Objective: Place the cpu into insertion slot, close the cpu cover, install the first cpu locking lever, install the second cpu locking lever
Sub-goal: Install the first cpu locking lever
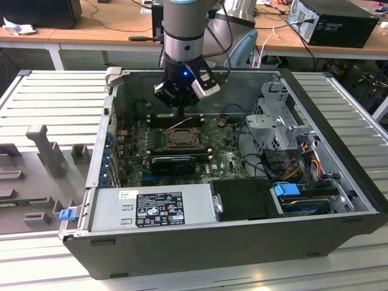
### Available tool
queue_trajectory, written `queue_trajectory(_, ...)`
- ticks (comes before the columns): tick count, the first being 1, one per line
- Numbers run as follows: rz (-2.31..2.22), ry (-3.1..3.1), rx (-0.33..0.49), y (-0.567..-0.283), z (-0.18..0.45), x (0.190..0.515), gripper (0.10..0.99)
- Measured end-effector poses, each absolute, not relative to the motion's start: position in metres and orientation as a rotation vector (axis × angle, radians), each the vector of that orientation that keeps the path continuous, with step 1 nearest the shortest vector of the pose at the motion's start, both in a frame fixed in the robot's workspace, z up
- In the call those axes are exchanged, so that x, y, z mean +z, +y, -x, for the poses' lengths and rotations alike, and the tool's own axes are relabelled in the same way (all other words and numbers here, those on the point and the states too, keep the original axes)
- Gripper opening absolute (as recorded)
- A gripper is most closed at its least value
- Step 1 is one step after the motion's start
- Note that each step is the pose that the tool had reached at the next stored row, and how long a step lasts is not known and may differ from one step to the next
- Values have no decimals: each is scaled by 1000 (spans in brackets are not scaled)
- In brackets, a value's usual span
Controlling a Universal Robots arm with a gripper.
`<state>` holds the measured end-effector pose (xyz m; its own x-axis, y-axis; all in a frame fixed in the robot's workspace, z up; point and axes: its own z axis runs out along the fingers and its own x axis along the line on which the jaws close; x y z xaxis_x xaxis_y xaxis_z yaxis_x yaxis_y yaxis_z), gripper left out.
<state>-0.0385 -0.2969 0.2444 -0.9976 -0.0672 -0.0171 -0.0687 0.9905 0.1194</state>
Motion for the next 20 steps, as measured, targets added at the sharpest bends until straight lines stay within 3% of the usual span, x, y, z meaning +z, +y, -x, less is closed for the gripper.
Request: queue_trajectory(20,125,3118,188,-291,25,221,106)
